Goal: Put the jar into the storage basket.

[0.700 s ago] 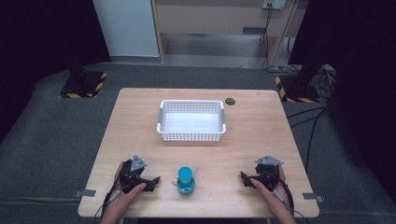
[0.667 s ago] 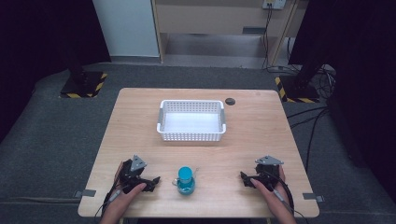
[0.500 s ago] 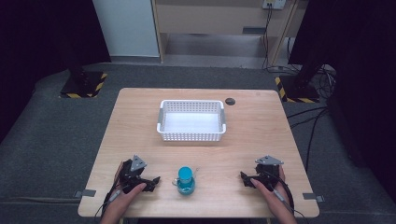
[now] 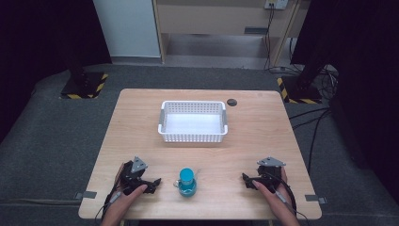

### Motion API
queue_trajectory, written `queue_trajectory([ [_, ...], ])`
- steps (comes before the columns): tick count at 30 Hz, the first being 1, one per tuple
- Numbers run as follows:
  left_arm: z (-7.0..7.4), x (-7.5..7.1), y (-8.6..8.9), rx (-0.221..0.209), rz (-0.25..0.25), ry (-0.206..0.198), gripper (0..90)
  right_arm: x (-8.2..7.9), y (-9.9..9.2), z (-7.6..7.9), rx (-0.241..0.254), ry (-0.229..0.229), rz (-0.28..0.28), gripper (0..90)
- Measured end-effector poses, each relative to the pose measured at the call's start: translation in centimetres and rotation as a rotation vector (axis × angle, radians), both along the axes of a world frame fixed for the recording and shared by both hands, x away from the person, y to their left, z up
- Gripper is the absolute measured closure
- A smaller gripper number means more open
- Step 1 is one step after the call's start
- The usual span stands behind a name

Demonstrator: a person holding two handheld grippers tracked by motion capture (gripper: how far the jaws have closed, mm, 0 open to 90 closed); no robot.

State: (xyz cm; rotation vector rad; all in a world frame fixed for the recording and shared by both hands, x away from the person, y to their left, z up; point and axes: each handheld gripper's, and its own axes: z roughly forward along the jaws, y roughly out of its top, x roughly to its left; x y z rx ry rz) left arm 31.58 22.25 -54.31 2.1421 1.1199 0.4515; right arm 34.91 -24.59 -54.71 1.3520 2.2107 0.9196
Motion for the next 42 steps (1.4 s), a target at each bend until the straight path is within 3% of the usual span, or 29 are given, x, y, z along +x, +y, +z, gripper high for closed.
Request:
queue_trajectory([
  [12,0.6,-0.6,-0.1,-0.016,-0.032,-0.023,2.5,0.0,0.0,0.0,0.000,0.000,0.000,0.1],
  [28,3.6,-4.4,-0.2,-0.062,-0.140,-0.071,2.7,0.0,0.0,0.0,0.000,0.000,0.000,0.1],
  [42,5.3,-6.4,-2.4,-0.081,-0.228,-0.101,2.6,0.0,0.0,0.0,0.000,0.000,0.000,0.1],
])
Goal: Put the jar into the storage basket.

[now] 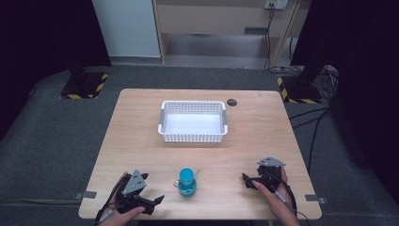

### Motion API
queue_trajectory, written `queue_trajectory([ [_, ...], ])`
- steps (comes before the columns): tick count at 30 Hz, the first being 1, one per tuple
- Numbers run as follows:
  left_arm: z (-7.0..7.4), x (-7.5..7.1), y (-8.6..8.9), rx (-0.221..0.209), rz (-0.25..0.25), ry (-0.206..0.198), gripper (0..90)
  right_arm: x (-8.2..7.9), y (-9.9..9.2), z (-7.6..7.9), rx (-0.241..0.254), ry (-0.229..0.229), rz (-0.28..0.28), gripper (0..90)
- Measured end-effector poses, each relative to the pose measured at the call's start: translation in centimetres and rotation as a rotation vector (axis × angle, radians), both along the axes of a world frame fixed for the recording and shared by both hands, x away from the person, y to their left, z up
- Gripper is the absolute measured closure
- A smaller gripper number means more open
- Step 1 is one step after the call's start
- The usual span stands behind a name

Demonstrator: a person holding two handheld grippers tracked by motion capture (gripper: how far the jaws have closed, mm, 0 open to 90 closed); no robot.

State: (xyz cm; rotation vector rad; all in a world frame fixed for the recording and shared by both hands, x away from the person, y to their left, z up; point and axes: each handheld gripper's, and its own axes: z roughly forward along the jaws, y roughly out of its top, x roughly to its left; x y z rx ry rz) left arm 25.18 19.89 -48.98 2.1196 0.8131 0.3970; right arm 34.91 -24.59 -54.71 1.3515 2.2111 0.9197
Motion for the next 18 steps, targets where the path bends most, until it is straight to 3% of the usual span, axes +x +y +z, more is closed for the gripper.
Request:
queue_trajectory([
  [18,1.3,0.7,-3.8,-0.014,-0.085,-0.027,2.5,0.0,0.0,0.0,0.000,0.000,0.000,0.1],
])
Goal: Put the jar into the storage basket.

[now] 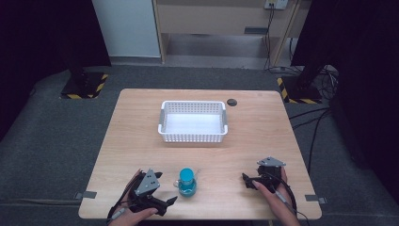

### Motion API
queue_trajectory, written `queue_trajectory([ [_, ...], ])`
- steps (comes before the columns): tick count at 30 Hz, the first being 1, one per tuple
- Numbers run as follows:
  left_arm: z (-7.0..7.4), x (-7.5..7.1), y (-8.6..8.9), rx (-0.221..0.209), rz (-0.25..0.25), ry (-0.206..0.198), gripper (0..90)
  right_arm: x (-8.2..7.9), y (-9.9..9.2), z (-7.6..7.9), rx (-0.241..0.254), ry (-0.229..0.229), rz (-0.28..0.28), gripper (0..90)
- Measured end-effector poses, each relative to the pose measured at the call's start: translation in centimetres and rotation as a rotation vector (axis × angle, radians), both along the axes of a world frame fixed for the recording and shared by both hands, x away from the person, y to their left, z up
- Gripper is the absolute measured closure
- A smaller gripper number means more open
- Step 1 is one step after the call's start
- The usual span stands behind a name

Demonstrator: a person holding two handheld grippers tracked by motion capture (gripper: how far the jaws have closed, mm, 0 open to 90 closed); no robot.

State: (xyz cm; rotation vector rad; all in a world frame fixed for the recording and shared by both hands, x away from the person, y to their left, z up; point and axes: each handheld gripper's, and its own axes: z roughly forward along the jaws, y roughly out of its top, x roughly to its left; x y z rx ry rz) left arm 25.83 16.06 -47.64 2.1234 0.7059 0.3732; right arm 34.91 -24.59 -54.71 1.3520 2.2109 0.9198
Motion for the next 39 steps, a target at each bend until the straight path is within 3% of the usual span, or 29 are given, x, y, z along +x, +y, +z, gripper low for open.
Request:
queue_trajectory([
  [11,0.8,0.8,-2.0,-0.015,-0.016,-0.015,2.5,0.0,0.0,0.0,0.000,0.000,0.000,0.1],
  [31,1.8,1.8,-3.4,-0.029,-0.035,-0.033,3.5,0.0,0.0,0.0,0.000,0.000,-0.001,0.1],
  [39,1.8,2.1,-4.1,-0.035,-0.041,-0.039,8.0,0.0,0.0,0.0,0.000,0.000,-0.001,0.1],
])
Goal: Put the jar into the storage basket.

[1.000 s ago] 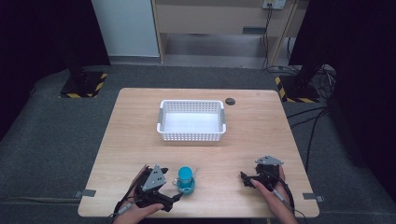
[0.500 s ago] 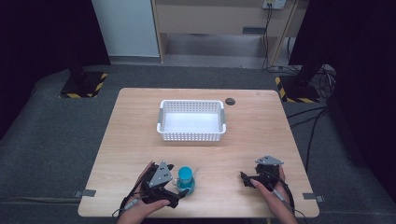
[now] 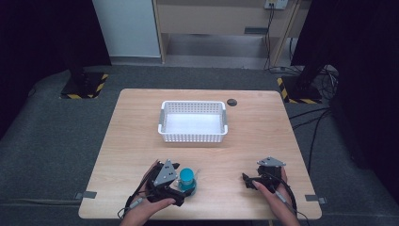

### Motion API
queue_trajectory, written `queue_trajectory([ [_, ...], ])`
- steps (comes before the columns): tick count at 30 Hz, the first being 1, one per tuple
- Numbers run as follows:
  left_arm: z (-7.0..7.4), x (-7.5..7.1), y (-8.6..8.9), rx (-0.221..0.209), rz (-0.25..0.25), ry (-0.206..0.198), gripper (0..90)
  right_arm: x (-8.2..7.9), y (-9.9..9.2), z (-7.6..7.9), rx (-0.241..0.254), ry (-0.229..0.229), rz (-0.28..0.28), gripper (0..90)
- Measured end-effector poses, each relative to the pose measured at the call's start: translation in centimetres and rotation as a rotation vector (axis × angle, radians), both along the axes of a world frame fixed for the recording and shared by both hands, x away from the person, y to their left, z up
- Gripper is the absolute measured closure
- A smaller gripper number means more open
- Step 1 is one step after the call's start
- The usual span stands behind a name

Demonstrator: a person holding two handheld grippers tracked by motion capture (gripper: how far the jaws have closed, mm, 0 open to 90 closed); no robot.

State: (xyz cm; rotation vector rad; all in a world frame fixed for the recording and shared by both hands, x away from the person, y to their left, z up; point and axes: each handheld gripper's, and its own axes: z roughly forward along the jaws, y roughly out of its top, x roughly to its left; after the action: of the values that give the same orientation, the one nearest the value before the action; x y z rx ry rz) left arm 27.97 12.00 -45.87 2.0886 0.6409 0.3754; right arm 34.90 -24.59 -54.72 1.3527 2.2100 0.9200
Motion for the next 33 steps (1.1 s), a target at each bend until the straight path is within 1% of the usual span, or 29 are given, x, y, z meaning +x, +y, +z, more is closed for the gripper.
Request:
queue_trajectory([
  [1,-0.1,0.1,-0.2,0.008,0.002,0.001,9.3,0.0,0.0,0.0,0.000,0.000,0.000,0.1],
  [3,-0.1,0.1,-0.2,0.007,0.003,-0.001,12.3,0.0,0.0,0.0,0.000,0.000,0.000,0.1],
  [6,-0.2,0.2,-0.3,0.004,0.009,-0.004,14.0,0.0,0.0,0.0,0.000,0.000,0.000,0.1],
  [8,-0.2,0.4,-0.3,0.006,0.013,-0.002,18.8,0.0,0.0,0.0,0.000,0.000,0.000,0.1],
  [10,-0.4,0.5,-0.3,0.000,0.014,0.001,21.6,0.0,0.0,0.0,0.000,0.000,0.000,0.1],
  [11,-0.4,0.6,-0.2,-0.001,0.012,0.003,24.8,0.0,0.0,0.0,0.000,0.000,0.000,0.1],
  [14,-0.5,0.7,-0.2,0.002,0.024,0.007,29.2,0.0,0.0,0.0,0.000,0.000,0.000,0.1],
  [18,-0.6,0.8,-0.3,0.004,0.019,0.017,35.0,0.0,0.0,0.0,0.000,0.000,0.000,0.1],
  [19,-0.6,0.7,-0.4,0.008,0.018,0.015,42.5,0.0,0.0,0.0,0.000,0.000,0.000,0.1],
  [20,-0.6,0.7,-0.4,0.008,0.018,0.015,46.0,0.0,0.0,0.0,0.000,0.000,0.000,0.1],
  [22,-0.5,0.7,-0.4,0.007,0.022,0.017,46.8,0.0,0.0,0.0,0.000,0.000,0.000,0.1],
  [26,-0.1,0.7,-0.3,-0.001,0.022,0.009,46.8,0.0,0.0,0.0,0.000,0.000,0.000,0.1],
  [27,0.4,0.9,-0.2,0.001,0.021,0.008,46.9,0.0,0.0,0.0,0.000,0.000,0.000,0.1],
  [29,0.6,1.0,-0.1,0.002,0.020,0.008,46.9,0.0,0.0,0.0,0.000,0.000,0.000,0.2],
  [33,1.5,1.9,0.3,0.006,0.010,0.015,46.9,0.0,0.0,0.0,0.000,0.000,0.000,0.2],
])
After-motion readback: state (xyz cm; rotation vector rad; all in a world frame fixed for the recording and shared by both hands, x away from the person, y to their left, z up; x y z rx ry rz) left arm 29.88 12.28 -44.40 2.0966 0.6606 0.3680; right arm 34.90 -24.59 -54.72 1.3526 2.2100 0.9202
